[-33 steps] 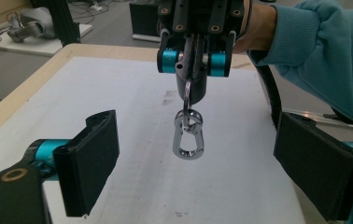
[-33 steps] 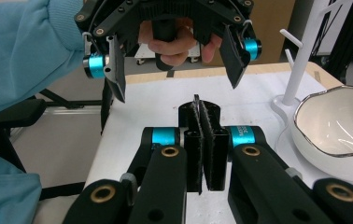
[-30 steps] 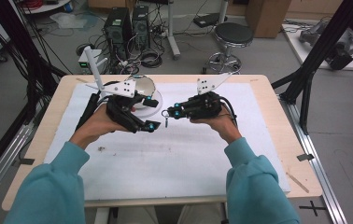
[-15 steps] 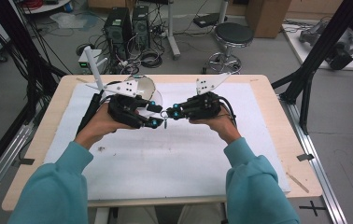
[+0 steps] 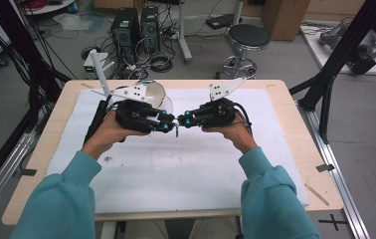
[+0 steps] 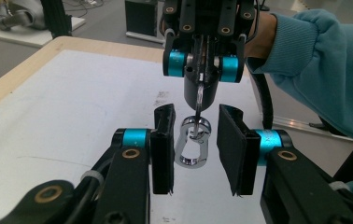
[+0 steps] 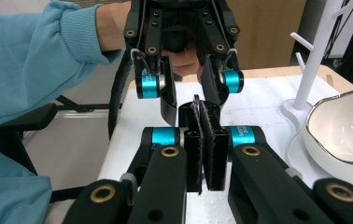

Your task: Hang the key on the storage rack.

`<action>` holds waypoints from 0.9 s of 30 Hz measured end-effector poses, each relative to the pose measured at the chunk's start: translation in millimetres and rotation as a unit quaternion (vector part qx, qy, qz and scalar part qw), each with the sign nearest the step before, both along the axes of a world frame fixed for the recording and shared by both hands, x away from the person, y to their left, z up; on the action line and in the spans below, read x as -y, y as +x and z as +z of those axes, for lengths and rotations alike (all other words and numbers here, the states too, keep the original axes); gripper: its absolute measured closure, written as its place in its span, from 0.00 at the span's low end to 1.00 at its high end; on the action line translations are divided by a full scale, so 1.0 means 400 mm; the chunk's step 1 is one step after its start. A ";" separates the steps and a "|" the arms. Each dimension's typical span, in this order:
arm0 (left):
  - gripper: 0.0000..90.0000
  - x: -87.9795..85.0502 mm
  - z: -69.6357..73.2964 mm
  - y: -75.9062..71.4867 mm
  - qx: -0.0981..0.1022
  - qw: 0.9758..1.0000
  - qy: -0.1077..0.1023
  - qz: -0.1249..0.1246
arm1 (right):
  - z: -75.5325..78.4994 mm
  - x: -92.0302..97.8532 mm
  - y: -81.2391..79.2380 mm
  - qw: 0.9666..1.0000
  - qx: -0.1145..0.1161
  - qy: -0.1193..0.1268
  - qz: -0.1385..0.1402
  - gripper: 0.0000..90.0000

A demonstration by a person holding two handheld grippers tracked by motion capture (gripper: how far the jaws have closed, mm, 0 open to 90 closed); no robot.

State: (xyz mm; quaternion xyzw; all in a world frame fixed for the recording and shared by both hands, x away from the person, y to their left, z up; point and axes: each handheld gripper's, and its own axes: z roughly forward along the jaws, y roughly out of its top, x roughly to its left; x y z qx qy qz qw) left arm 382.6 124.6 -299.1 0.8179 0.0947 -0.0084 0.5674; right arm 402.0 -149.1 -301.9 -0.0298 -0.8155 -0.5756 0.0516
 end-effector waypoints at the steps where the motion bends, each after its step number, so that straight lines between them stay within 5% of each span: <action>1: 0.77 0.001 0.000 -0.001 -0.001 1.000 -0.003 0.000 | -0.001 -0.001 0.001 1.000 0.001 0.001 0.000 0.99; 27: 0.98 -0.002 0.003 -0.005 0.004 1.000 0.012 0.001 | -0.007 -0.011 0.003 1.000 0.000 -0.002 0.008 0.99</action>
